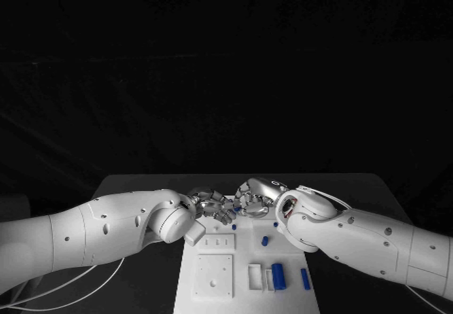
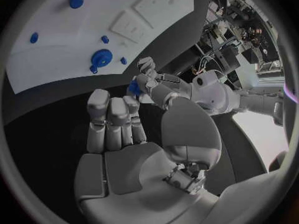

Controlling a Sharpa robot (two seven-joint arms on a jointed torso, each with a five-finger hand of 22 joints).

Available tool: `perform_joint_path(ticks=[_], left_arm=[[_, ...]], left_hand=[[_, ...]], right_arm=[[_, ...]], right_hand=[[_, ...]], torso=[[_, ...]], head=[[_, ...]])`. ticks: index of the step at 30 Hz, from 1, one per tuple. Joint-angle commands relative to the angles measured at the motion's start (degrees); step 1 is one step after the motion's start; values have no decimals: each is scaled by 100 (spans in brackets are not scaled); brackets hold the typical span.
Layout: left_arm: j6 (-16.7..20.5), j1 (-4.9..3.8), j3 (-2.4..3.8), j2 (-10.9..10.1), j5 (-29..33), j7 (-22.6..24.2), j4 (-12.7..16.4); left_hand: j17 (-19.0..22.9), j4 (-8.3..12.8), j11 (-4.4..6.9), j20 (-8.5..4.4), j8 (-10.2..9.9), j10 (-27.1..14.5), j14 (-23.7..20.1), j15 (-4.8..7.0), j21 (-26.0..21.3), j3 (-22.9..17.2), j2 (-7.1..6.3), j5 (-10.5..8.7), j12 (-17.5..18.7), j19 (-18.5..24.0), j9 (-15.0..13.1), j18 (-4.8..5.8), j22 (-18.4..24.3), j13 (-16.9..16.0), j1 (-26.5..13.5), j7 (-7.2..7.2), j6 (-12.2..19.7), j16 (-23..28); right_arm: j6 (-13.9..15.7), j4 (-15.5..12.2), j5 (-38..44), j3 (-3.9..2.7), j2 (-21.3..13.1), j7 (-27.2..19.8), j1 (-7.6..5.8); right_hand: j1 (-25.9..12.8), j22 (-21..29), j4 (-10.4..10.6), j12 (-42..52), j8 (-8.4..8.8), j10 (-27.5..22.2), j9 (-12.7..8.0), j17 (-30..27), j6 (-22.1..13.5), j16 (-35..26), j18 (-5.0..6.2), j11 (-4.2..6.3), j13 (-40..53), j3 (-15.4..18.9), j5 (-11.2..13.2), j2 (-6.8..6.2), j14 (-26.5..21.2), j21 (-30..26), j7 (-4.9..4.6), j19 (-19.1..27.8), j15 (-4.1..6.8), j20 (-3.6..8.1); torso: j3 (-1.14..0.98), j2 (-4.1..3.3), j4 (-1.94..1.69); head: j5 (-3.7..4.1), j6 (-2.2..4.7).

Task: Assemble the parts on the task board

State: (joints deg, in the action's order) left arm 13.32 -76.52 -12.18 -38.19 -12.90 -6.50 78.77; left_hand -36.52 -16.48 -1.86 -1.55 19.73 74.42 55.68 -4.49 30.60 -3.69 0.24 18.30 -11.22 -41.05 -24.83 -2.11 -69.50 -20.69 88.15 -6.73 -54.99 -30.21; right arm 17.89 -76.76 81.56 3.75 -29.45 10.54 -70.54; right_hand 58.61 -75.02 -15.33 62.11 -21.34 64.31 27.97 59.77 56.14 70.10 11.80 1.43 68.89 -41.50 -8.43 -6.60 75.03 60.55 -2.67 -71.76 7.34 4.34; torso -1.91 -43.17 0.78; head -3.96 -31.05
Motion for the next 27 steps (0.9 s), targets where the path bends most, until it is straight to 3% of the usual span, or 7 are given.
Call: perform_joint_path(ticks=[1, 9, 22, 24, 25, 27], left_arm=[[-130, -14, 21, 44, 108, 107, 46], [-118, -2, 22, 29, 250, 85, 69], [-41, 2, 22, 13, 337, 73, 68], [13, 2, 22, 13, 432, 67, 65], [44, 3, 22, 14, 476, 71, 63], [86, 6, 22, 17, 515, 83, 58]], left_hand=[[9, 24, 5, 18, 26, 50, -31, 22, -16, -230, -22, -33, -30, 41, -56, -42, 13, -13, 181, 47, -85, -19], [8, 95, 37, 19, 61, 145, -28, 22, -15, -444, -154, -26, -71, 60, -123, -18, 19, -53, 283, 78, -150, -34], [-152, 73, 210, -105, 265, 384, 152, 163, 150, -573, -258, -52, -550, -35, -511, 6, -55, -504, -106, 224, -450, -399], [-181, 94, 230, -124, 281, 366, 152, 183, 151, -621, -308, 86, -653, 8, -594, 35, -61, -611, -142, 243, -476, -475], [-196, 99, 242, -131, 295, 367, 158, 193, 151, -650, -348, 242, -714, 33, -641, 54, -65, -670, -174, 252, -498, -517], [-251, 145, 285, -166, 359, 333, 161, 228, 157, -755, -485, 890, -945, 109, -837, 111, -82, -906, -343, 295, -554, -669]], right_arm=[[-149, -53, 44, 8, 52, -132, 21], [-167, -8, 60, 12, 58, -124, 27], [-174, 2, 60, 23, 74, -121, 44], [-173, 0, 60, 25, 74, -121, 44], [-176, 0, 60, 26, 76, -122, 45], [-176, -7, 60, 27, 76, -123, 45]], right_hand=[[-56, -45, 34, -5, -17, 49, 71, 10, 255, -17, 320, 6, -8, -8, -31, 20, -10, -20, -219, 7, 30, 41], [-57, -45, 37, -5, -16, 49, 73, 10, 256, -17, 320, 7, -8, -9, -33, 21, -10, -21, -219, 6, 30, 42], [-65, -45, 43, -6, -13, 49, 76, 11, 256, -19, 320, 7, -8, -4, -30, 16, -10, -22, -219, 5, 30, 42], [-67, -45, 44, -6, -13, 49, 76, 12, 257, -19, 320, 7, -8, -3, -30, 16, -10, -22, -219, 5, 30, 42], [-67, -45, 44, -6, -13, 49, 76, 12, 257, -19, 320, 7, -8, -3, -30, 16, -10, -23, -219, 5, 30, 42], [-68, -45, 46, -6, -12, 49, 77, 12, 257, -19, 320, 7, -8, -3, -30, 17, -9, -23, -219, 5, 30, 42]], torso=[[0, 1, 0], [1, -1, 1], [-2, -1, 0], [-2, -1, 4], [-1, 0, 4], [-1, 0, 5]], head=[[1, -3], [0, -8], [5, -12], [5, -14], [7, -16], [7, -17]])
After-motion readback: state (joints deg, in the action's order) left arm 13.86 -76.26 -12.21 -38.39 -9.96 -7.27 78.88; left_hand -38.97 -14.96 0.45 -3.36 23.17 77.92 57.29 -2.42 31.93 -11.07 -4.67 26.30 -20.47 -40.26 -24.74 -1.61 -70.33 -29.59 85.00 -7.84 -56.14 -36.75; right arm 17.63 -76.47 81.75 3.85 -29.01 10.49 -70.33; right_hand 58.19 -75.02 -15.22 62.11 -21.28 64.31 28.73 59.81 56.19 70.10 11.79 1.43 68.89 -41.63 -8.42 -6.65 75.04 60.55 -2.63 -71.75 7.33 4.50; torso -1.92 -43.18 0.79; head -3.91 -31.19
